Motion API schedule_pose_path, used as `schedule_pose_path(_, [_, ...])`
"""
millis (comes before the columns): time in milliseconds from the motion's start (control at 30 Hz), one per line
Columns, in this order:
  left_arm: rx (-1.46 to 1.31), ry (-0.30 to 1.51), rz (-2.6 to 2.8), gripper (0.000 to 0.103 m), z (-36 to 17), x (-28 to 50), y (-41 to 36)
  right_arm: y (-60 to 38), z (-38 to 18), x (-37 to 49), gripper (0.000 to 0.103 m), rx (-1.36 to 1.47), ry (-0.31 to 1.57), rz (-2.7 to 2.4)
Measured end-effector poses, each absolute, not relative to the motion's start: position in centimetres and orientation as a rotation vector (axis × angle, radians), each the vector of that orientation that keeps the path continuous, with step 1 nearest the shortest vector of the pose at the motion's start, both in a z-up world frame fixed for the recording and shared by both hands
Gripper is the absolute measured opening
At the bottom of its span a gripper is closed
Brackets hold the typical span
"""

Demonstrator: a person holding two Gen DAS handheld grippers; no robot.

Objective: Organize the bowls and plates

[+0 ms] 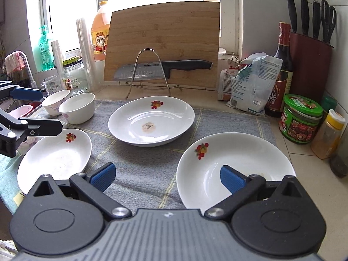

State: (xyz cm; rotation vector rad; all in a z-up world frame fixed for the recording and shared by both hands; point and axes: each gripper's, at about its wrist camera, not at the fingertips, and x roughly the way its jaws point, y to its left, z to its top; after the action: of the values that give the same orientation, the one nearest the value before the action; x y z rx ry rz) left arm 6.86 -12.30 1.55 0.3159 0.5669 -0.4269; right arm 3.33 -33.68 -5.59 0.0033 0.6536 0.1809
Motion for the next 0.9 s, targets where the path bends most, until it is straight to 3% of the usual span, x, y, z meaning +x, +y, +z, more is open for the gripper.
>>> schedule_pose_path(567, [0.299,0.62,-0.49,0.102,-0.5,4.8,-2.8,-25.1,-5.7,3.8,0.103,-0.01,0.751,0.136])
schedule_pose_path(900, [0.342,0.72,-0.634,0.102,-4.5,3.1,0.9,-20.2,-6.3,4.2,0.103,-0.065,0.819,0.149])
